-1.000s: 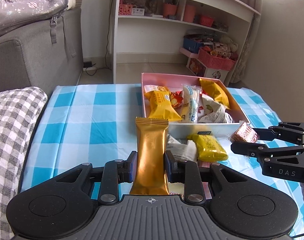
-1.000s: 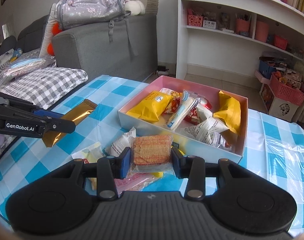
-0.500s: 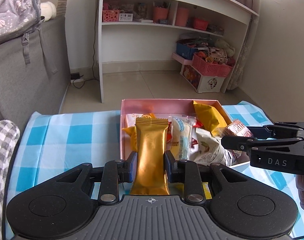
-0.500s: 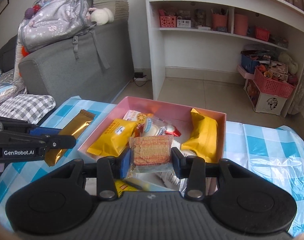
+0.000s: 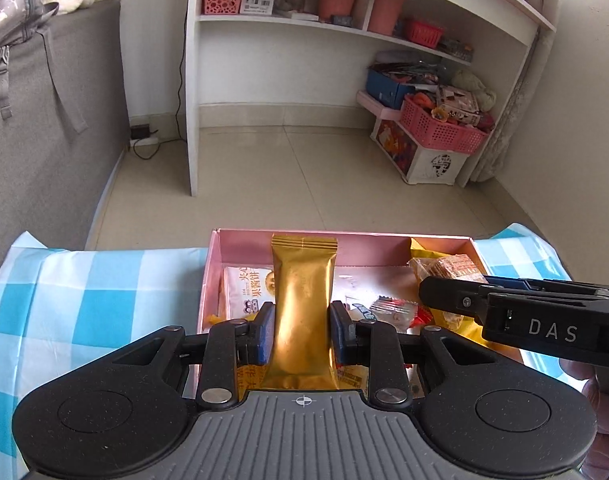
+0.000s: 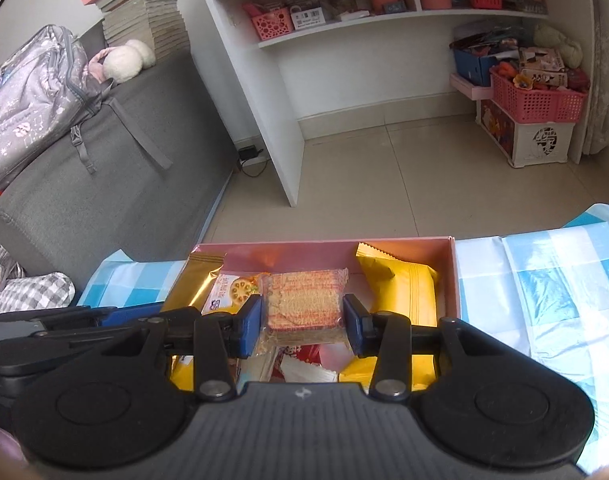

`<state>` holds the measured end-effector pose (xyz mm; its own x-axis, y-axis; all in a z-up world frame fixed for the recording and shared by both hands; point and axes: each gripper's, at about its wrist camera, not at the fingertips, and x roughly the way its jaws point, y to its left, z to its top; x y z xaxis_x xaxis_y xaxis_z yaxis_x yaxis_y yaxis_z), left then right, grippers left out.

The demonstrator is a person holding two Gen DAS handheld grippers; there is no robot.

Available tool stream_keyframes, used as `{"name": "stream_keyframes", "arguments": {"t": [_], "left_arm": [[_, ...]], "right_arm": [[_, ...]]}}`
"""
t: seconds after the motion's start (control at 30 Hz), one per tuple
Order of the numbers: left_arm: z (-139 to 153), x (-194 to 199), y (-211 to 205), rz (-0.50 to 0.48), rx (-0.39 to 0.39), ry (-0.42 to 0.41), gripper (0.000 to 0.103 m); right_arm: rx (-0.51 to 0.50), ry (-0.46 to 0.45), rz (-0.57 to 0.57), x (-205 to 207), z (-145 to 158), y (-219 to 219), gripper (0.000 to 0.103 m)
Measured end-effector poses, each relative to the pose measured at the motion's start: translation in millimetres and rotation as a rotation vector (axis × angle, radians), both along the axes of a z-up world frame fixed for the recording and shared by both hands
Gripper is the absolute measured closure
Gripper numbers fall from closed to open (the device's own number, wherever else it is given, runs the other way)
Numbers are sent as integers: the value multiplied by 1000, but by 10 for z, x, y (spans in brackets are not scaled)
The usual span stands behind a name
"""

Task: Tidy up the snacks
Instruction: 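Carry the gold bar and wafer pack toward the pink box with both grippers, then lower both packs into the pink box and open both grippers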

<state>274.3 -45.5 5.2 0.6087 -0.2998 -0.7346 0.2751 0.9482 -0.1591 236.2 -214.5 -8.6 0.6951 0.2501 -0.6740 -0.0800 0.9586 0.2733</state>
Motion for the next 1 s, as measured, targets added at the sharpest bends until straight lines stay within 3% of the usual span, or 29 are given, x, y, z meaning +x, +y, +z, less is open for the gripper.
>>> {"name": "stream_keyframes", "arguments": {"t": [0.2,0.3,0.47,1.0], "left_arm": [[-46,74,3,10,-1,19,75],[-33,62,-5,17,4,1,72],[-3,23,42,26,-11,-1,48],[257,-441,146,-17,30,-24,21]], "right_arm": [[-24,26,-6,57,-26,26,62],[-20,28,-19,61,11,16,51],[-4,9,-32,47,97,-37,38],[-92,1,-39,-321,240,-58,20]]}}
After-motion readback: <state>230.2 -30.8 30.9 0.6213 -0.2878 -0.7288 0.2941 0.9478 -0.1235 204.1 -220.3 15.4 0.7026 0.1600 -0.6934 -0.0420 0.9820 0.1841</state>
